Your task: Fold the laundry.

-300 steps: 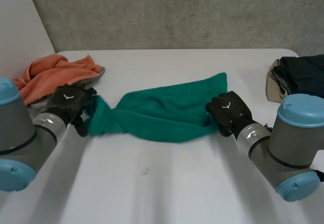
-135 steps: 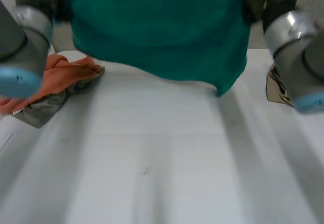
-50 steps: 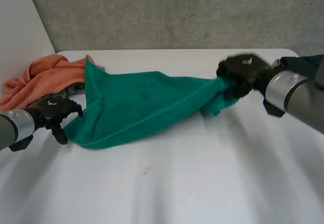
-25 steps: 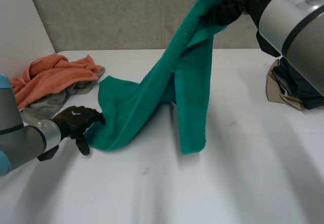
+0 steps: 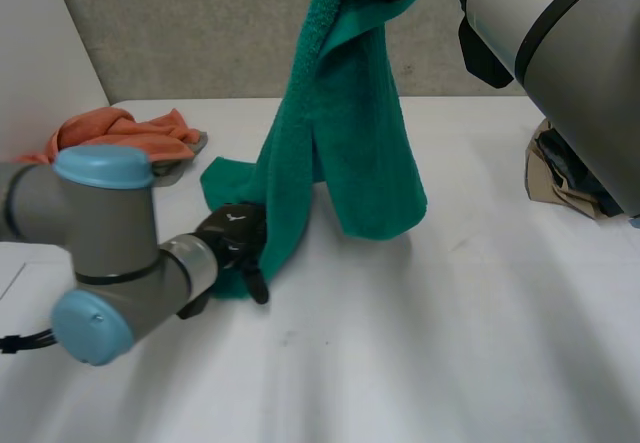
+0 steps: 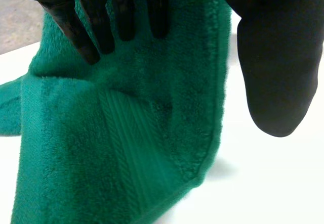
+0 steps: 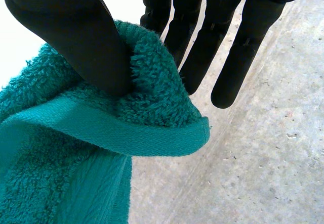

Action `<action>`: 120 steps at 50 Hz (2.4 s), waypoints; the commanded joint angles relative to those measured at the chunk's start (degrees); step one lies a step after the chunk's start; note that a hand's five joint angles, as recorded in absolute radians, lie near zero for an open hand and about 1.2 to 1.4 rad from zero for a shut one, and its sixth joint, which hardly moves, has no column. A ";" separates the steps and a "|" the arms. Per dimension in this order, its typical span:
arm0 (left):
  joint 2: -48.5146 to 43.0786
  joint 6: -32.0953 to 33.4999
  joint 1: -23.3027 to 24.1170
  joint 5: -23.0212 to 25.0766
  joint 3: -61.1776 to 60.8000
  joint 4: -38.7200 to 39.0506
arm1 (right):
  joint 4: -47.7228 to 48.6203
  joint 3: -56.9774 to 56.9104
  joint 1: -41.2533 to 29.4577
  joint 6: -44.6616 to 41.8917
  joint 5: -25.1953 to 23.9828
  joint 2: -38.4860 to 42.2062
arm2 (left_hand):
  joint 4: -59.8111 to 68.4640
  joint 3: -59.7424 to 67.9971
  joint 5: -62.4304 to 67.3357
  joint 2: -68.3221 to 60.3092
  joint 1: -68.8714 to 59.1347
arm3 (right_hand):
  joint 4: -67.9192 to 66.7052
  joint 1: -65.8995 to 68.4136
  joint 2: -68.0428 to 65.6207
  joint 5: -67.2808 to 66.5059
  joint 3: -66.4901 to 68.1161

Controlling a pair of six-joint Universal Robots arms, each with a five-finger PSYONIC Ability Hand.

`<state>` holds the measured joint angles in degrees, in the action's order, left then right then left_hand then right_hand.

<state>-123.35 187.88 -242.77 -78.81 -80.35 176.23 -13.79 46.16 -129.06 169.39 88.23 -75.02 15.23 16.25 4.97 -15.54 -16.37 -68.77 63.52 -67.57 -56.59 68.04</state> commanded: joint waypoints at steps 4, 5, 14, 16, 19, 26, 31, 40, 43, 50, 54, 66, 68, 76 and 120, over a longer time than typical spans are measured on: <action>-4.01 -7.79 5.29 -16.53 8.01 -1.32 | 0.17 0.95 2.40 2.08 0.55 -0.74 | 64.76 63.75 65.03 -64.46 -63.62 | -11.23 16.48 -12.43 -13.41 11.96; -3.40 -8.41 4.68 -18.03 8.10 -1.59 | 0.25 1.56 3.37 1.82 0.37 -0.74 | 64.77 63.75 65.03 -64.46 -63.63 | -11.23 16.48 -12.43 -13.41 11.96; 20.03 0.78 -11.55 -8.41 2.40 -2.30 | -0.36 15.95 16.72 -19.31 -7.43 -1.09 | 64.77 63.75 65.03 -64.46 -63.63 | -11.23 16.48 -12.43 -13.41 11.96; 24.01 4.58 -14.30 -4.79 1.78 -2.38 | -1.06 18.96 17.52 -24.26 -9.29 -1.18 | 64.77 63.75 65.03 -64.46 -63.63 | -11.23 16.48 -12.43 -13.41 11.96; 29.73 10.56 -17.91 -0.03 1.51 -2.73 | -2.38 24.23 18.93 -32.79 -12.19 -1.53 | 64.77 63.75 65.03 -64.46 -63.63 | -11.23 16.48 -12.43 -13.41 11.96; 21.95 17.77 -19.06 -1.86 4.75 -3.96 | -1.42 29.17 21.13 -43.70 -13.08 -0.22 | 64.77 63.75 65.03 -64.46 -63.63 | -11.23 16.48 -12.43 -13.41 11.96; 10.95 22.52 -17.92 -5.38 11.08 -4.14 | 1.74 27.59 19.90 -43.62 -12.29 5.58 | 64.77 63.75 65.03 -64.46 -63.63 | -11.23 16.48 -12.43 -13.41 11.96; -7.07 26.13 -14.40 -6.97 34.53 -0.46 | 15.44 12.23 16.56 -41.61 -9.57 18.67 | 64.77 63.75 65.03 -64.46 -63.63 | -11.23 16.48 -12.43 -13.41 11.96; -9.89 24.90 -14.05 -7.32 46.22 5.60 | 25.27 2.03 15.77 -38.62 -6.50 23.15 | 64.77 63.75 65.03 -64.46 -63.63 | -11.23 16.48 -12.43 -13.41 11.96; -7.09 17.96 -13.78 -11.71 58.29 19.67 | 50.42 -6.87 15.33 -29.39 3.18 23.78 | 64.77 63.75 65.03 -64.46 -63.63 | -11.23 16.48 -12.43 -13.41 11.96; -4.89 15.41 -14.22 -13.91 55.66 22.05 | 56.94 -5.03 15.15 -27.10 2.57 21.67 | 64.77 63.75 65.03 -64.46 -63.63 | -11.23 16.48 -12.43 -13.41 11.96; 2.93 14.61 -16.59 -11.98 28.52 21.52 | 49.83 8.58 18.31 -22.62 -2.79 17.72 | 64.77 63.75 65.03 -64.46 -63.63 | -11.23 16.48 -12.43 -13.41 11.96; 4.07 14.44 -16.68 -10.06 21.95 21.52 | 47.29 13.40 19.19 -21.66 -4.37 17.19 | 64.77 63.75 65.03 -64.46 -63.63 | -11.23 16.48 -12.43 -13.41 11.96; 4.52 16.28 -16.68 -3.11 2.95 21.09 | 34.29 30.01 21.48 -20.51 -8.24 17.18 | 64.77 63.75 65.03 -64.46 -63.63 | -11.23 16.48 -12.43 -13.41 11.96; -9.28 31.22 -21.87 -0.20 4.76 19.85 | 27.76 41.30 26.31 -19.72 -9.30 16.22 | 23.57 22.56 23.84 -23.27 -22.43 | -11.23 16.48 -12.43 -13.41 11.96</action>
<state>-132.01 216.69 -263.72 -79.45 -75.89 196.10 13.98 87.67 -103.09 149.59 78.92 -59.00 35.59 35.99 25.07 -35.69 -35.97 -68.82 64.96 -67.57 -59.00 68.40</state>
